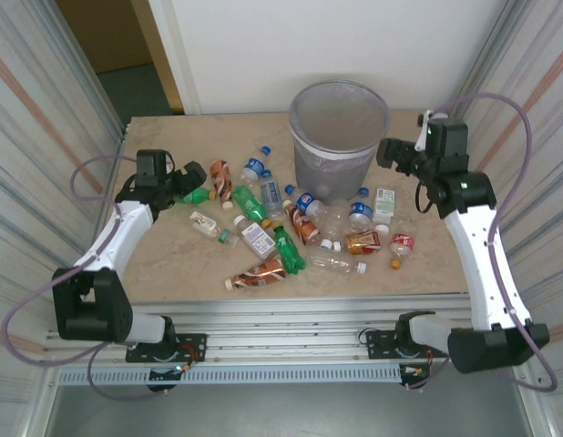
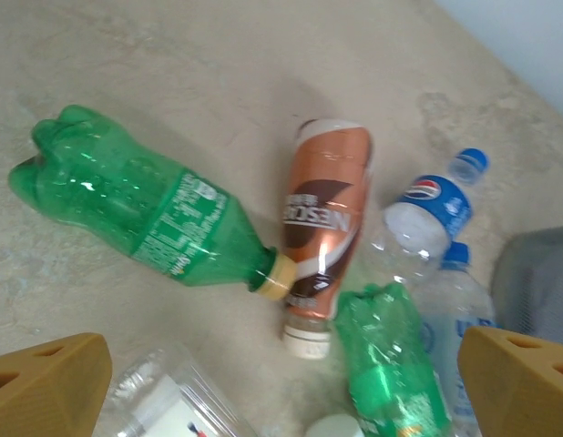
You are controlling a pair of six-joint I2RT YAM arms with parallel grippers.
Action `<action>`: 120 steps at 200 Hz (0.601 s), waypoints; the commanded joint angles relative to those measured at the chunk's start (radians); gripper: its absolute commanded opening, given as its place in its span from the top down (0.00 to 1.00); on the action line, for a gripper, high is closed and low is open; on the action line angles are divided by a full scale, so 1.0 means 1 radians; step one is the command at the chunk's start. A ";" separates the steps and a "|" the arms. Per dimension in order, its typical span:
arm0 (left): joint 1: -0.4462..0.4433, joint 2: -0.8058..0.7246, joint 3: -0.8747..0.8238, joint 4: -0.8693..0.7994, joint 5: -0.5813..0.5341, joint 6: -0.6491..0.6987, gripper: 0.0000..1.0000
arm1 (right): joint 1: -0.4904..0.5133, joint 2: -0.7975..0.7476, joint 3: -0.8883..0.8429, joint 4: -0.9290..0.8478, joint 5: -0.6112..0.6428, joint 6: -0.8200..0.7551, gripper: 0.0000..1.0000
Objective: Put the plastic bottles in the bin
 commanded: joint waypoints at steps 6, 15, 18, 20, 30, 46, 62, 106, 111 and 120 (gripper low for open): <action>0.033 0.062 0.046 0.015 0.007 -0.034 0.02 | -0.042 -0.100 -0.108 -0.036 0.049 0.099 0.02; 0.047 0.081 0.046 0.022 0.010 -0.042 0.02 | -0.052 -0.122 -0.139 -0.054 0.053 0.112 0.02; 0.053 0.086 0.046 0.024 0.011 -0.044 0.03 | -0.056 -0.129 -0.148 -0.059 0.055 0.115 0.02; 0.057 0.090 0.044 0.025 0.013 -0.047 0.03 | -0.058 -0.133 -0.156 -0.062 0.056 0.117 0.02; 0.074 0.109 0.045 0.030 0.011 -0.055 0.03 | -0.061 -0.154 -0.186 -0.076 0.062 0.125 0.02; 0.097 0.140 0.051 0.031 0.007 -0.073 0.03 | -0.064 -0.186 -0.225 -0.096 0.077 0.142 0.02; 0.111 0.174 0.066 0.027 0.007 -0.084 0.03 | -0.064 -0.220 -0.260 -0.103 0.086 0.161 0.02; 0.123 0.224 0.101 -0.008 -0.014 -0.094 0.02 | -0.065 -0.278 -0.345 -0.108 0.098 0.211 0.02; 0.124 0.228 0.102 -0.014 -0.016 -0.094 0.02 | -0.065 -0.282 -0.349 -0.110 0.097 0.215 0.02; 0.127 0.236 0.107 -0.017 -0.015 -0.094 0.02 | -0.065 -0.288 -0.359 -0.112 0.095 0.218 0.02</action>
